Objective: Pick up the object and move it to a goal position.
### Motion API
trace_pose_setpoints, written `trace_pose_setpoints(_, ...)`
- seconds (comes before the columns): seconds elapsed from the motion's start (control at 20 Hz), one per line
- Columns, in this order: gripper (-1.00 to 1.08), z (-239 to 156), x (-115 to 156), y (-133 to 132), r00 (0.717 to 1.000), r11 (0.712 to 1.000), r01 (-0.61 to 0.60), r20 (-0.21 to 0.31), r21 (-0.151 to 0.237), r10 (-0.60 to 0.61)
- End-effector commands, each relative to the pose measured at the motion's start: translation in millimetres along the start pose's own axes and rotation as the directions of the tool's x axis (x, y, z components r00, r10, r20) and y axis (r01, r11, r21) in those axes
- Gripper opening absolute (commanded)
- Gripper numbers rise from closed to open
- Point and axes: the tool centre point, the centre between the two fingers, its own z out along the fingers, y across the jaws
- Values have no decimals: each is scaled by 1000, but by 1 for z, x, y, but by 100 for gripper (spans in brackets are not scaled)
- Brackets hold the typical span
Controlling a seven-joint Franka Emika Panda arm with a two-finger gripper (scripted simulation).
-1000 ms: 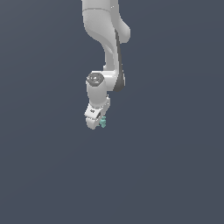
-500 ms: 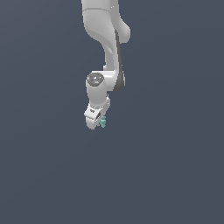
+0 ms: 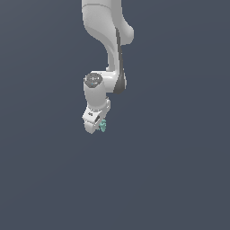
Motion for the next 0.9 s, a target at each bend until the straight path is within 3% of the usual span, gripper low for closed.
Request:
trace_pose_setpoints(0.0,-100,-9,-6,11,1000,1000,-1,0,-1,1)
trace_pose_setpoints(0.85,-100,-91,-56,113,1000,1000,0,-1,0,0)
